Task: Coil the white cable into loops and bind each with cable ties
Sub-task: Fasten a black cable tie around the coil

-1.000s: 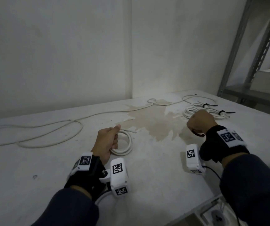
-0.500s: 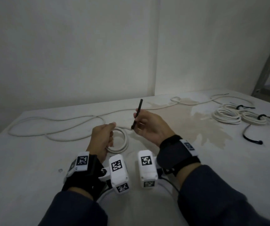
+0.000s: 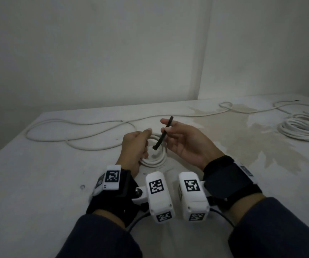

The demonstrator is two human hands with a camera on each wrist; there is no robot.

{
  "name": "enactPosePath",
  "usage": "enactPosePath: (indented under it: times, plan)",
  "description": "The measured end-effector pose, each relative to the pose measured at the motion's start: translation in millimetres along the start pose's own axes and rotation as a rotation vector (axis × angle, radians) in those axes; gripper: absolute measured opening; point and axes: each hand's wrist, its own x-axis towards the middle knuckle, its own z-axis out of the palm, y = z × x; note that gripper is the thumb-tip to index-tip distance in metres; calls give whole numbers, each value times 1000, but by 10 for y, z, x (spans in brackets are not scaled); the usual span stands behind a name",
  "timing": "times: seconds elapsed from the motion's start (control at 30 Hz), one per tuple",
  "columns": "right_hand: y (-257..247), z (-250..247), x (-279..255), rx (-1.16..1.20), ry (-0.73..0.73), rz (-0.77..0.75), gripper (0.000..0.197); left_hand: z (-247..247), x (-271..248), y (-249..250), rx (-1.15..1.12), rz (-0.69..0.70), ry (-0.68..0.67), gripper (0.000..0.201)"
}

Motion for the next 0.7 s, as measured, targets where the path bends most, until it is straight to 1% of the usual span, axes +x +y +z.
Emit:
enactPosePath:
  times: [0.1,0.17,0.23,0.37,0.47,0.53,0.6,0.67,0.7]
  plan:
    - [3,14,-28,-255,64,-85,25,-1,-22,20,5,5,-33,20]
    - [-5,-11,-51,-434,110,-173,19,12,-31,30,-2,1,-57,22]
    - [-16,-33,-68,-558,121,-245,16,32,-36,40,2,-7,-74,21]
    - [-25,1,-83,-627,72,-360,14,55,-43,47,6,-17,-79,13]
    - [0,-2,-67,-723,36,-407,17,47,-64,56,11,-26,-107,17]
    - [14,-34,-50,-753,32,-406,20,43,-83,61,7,-13,-125,17]
    - [17,-43,-52,-757,22,-398,14,43,-89,60,-10,2,-135,19]
    - [4,-14,-89,-729,15,-386,3,44,-85,54,-20,10,-134,22]
    - [-4,5,-105,-716,21,-386,3,44,-83,49,-19,14,-134,23]
